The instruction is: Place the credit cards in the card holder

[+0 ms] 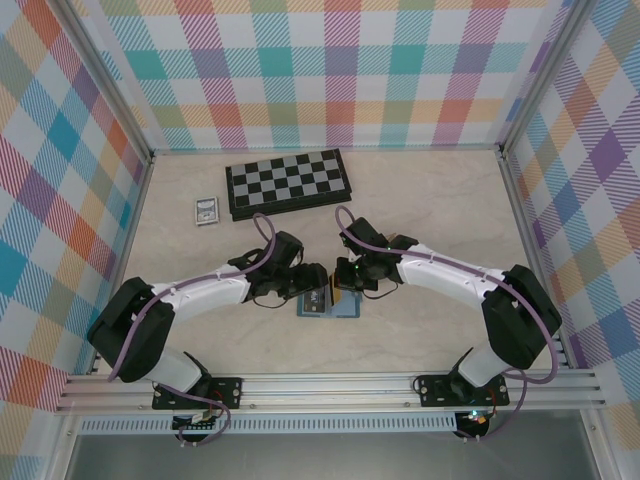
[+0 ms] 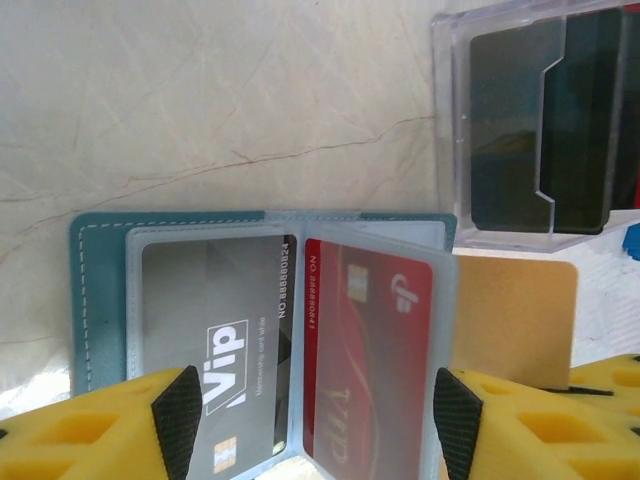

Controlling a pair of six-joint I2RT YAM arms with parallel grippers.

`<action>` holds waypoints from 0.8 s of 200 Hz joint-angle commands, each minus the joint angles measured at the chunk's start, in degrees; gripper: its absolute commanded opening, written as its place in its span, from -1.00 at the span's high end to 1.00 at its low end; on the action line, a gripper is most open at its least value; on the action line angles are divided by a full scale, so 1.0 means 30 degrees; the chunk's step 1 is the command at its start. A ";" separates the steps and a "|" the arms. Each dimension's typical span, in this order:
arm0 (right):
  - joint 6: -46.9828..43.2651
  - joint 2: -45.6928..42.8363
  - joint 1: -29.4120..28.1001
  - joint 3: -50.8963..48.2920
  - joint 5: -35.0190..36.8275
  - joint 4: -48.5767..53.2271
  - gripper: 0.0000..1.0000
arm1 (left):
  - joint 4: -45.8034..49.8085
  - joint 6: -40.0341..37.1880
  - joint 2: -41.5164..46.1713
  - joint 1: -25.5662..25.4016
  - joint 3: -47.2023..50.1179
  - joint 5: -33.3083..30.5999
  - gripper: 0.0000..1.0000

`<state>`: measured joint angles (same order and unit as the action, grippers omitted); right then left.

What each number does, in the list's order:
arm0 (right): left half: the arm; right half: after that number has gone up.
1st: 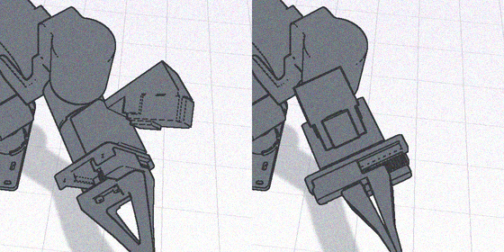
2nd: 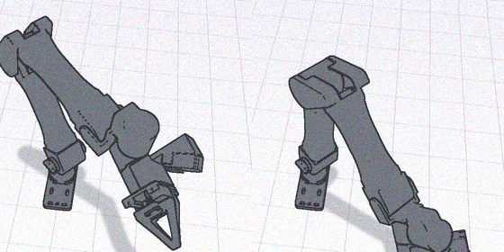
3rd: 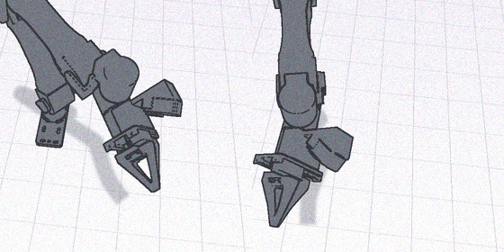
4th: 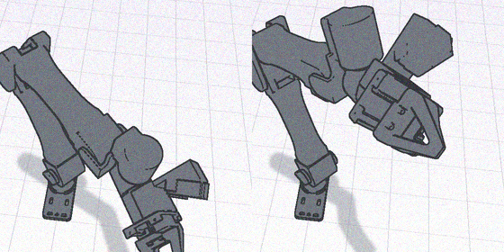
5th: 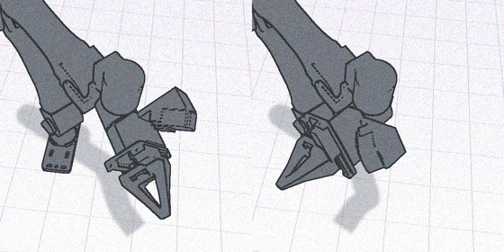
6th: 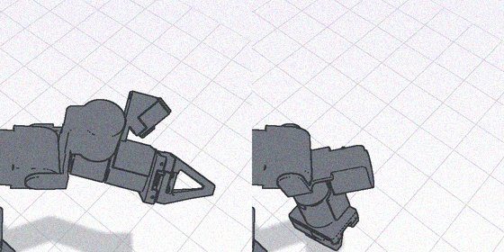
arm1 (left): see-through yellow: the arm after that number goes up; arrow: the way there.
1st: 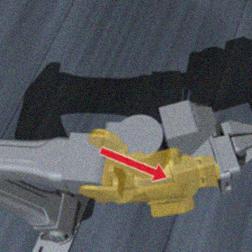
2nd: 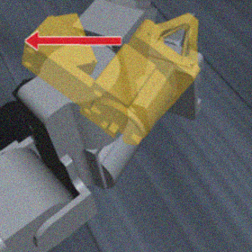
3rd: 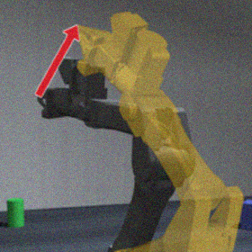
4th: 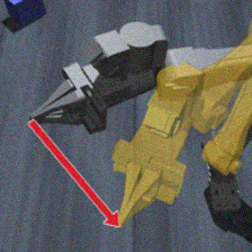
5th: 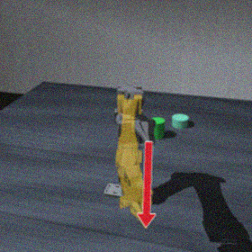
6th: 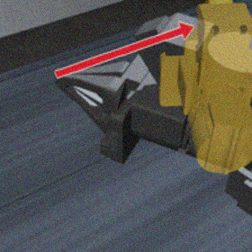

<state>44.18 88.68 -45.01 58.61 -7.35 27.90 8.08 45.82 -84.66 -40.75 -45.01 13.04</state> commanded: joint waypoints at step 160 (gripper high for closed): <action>0.0184 -0.0265 -0.0025 -0.0080 0.0116 0.0206 0.99 | -0.1880 -0.0156 -0.0344 -0.0273 0.0725 0.1207 -0.22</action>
<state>44.21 88.68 -45.01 58.61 -6.94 28.34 2.20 45.80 -85.78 -40.75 -43.31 17.02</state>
